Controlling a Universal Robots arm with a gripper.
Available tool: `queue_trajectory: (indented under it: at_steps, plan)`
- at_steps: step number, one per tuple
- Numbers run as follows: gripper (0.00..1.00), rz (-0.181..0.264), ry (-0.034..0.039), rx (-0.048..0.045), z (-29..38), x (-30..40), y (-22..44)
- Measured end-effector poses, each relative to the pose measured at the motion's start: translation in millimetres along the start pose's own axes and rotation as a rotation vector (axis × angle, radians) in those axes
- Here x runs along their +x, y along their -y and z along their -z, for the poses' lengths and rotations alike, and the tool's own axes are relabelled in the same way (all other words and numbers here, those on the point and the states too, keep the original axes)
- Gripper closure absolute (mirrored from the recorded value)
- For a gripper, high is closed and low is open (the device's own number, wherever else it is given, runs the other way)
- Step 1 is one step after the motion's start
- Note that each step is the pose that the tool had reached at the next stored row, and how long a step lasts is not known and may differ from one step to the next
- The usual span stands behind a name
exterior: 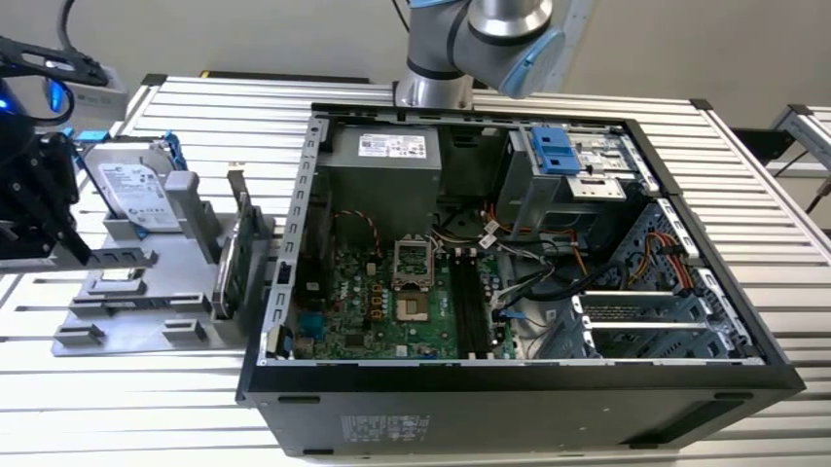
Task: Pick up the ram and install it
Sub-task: 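Pick up the ram and move it above insertion slot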
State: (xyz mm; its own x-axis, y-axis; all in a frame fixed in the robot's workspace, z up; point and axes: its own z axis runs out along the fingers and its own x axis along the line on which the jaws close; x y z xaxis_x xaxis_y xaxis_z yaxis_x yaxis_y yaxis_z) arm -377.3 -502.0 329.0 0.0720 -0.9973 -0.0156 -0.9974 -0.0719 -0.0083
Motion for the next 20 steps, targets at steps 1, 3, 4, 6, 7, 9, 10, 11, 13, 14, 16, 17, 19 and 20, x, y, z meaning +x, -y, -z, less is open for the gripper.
queue_trajectory:
  at_steps: [1,3,4,6,7,9,10,11,13,14,16,17,19,20]
  plan:
    - [1.0,0.0,-0.0001,-0.0001,1.0,0.0,0.0]
    - [1.0,0.0,0.0,0.0001,2.6,0.0,0.0]
    - [1.0,0.0,-0.0001,0.0,3.5,-0.1,0.0]
    - [1.0,0.0,0.0,0.0,5.1,-0.1,0.0]
    - [1.0,0.0,-0.0001,0.0,5.9,-0.1,0.0]
    - [1.0,0.0,0.0,0.0,7.6,-0.1,0.0]
    - [1.0,0.0,0.0,0.0,8.3,-0.1,0.1]
    - [1.0,0.0,-0.0001,-0.0001,9.1,-0.1,0.1]
    - [1.0,0.0,0.0,0.0001,10.6,-0.2,0.1]
    - [1.0,0.0,0.0,0.0,11.3,-0.2,0.1]
    - [1.0,0.0,0.0,0.0001,12.6,-0.2,0.1]
    - [1.0,0.0,0.0,0.0001,13.3,-0.2,0.1]
    - [1.0,0.0,0.0,0.0,14.5,-0.2,0.1]
    - [1.0,0.0,0.0,0.0,15.0,-0.2,0.1]
